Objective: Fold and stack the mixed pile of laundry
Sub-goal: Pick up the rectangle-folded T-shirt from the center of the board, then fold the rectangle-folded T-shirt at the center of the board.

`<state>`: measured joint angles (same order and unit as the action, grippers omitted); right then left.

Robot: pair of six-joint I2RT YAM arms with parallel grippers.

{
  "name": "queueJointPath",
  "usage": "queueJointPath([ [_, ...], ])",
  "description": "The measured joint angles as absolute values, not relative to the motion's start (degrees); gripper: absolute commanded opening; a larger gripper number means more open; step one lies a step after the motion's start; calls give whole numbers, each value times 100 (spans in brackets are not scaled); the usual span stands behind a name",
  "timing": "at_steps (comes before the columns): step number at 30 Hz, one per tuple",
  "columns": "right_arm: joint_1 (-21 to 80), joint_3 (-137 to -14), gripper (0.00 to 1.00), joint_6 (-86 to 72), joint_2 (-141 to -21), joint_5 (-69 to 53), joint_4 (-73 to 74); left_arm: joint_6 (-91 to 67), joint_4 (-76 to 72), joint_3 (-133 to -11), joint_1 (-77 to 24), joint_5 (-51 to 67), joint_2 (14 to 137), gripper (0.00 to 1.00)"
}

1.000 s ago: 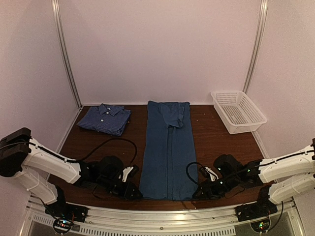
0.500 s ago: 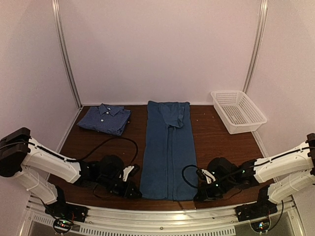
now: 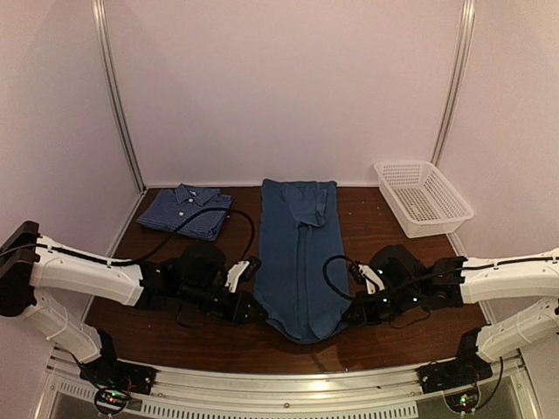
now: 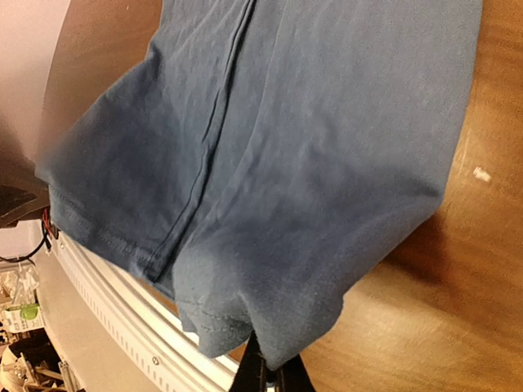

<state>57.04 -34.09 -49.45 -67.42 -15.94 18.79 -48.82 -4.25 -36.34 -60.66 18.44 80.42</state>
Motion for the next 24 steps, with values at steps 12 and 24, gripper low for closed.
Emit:
queueJointPath([
  [12,4077,-4823,0,-3363,-8053,-1669,1999,-3988,-248,-5157,-4797,2091,9341,0],
  [24,2759,-6641,0,-2283,-10073,-2078,1645,-3127,108,-7067,-3708,2196,10906,0],
])
